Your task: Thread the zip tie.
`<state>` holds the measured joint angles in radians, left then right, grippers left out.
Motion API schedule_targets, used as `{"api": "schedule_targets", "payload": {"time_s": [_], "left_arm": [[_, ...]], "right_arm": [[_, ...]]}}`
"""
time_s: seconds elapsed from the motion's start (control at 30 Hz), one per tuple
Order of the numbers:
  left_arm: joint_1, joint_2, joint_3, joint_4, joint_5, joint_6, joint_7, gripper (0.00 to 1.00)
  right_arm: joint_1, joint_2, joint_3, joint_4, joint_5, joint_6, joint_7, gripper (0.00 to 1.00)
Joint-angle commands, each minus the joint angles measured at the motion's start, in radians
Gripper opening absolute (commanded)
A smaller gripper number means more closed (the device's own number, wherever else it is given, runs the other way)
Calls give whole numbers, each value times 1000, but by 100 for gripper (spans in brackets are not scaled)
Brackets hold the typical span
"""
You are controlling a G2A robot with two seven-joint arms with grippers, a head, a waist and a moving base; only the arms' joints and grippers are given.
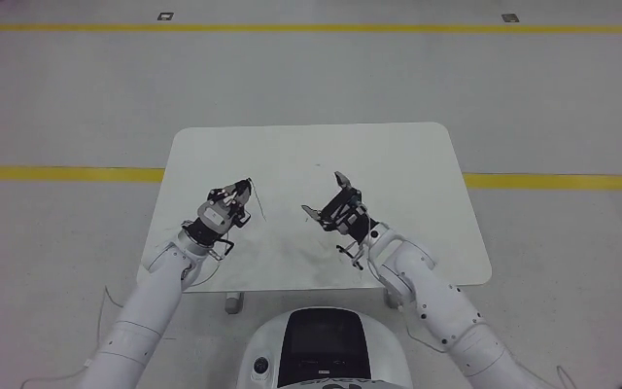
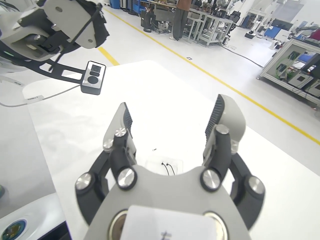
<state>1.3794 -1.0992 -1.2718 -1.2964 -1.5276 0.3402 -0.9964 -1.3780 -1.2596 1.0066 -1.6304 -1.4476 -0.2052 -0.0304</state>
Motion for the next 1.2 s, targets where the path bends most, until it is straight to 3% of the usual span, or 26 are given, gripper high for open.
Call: {"api": "schedule_targets", "payload": {"time_s": [0.0, 0.07, 0.33, 0.4, 0.73, 0.93, 1.17], "left_arm": [[4, 9, -18, -10, 30, 0, -4, 0], [6, 21, -40, -33, 101, 0, -13, 0], [8, 24, -48, -38, 124, -5, -16, 0], [5, 25, -49, -57, 166, -32, 3, 0], [0, 60, -141, -138, 434, -132, -79, 0], [3, 74, -178, -184, 519, -147, -109, 0], [-8, 81, -212, -215, 479, -118, -151, 0]], "right_arm": [[-11, 3, 26, 1, 74, -41, -5, 100], [-11, 7, 50, 8, 129, -99, -5, 100], [-11, 7, 50, 8, 129, -99, -5, 100], [-13, 6, 52, 6, 133, -91, -6, 100], [-27, 11, 112, -13, 223, -98, 11, 100], [-35, 12, 132, -29, 255, -90, 27, 100], [-50, 13, 143, -46, 277, -84, 34, 100]]}}
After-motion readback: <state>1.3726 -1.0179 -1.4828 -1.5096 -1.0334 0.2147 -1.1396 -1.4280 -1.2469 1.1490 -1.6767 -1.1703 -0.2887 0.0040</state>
